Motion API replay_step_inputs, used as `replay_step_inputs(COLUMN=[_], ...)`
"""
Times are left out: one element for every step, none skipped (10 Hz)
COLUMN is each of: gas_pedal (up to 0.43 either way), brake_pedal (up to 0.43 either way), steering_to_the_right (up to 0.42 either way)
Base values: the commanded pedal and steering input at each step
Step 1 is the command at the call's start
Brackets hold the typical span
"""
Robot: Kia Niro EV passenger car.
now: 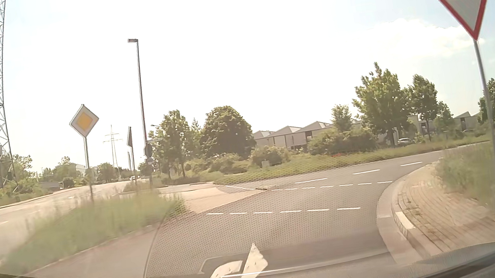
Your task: Follow the waypoints while adhering to traffic rules and regulations
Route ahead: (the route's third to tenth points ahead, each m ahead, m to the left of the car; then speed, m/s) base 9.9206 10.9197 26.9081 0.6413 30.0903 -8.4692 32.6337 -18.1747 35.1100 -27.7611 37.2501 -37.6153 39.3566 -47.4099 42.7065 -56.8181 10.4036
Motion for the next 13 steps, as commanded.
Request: replay_step_inputs(gas_pedal=[0.000, 0.000, 0.000, 0.000, 0.000, 0.000, 0.000, 0.000, 0.047, 0.079, 0.087, 0.098, 0.098], brake_pedal=[0.000, 0.000, 0.000, 0.000, 0.000, 0.000, 0.000, 0.000, 0.000, 0.000, 0.000, 0.000, 0.000], steering_to_the_right=[0.143, 0.153, 0.153, 0.140, 0.131, 0.137, 0.152, 0.165, 0.179, 0.189, 0.195, 0.196, 0.195])
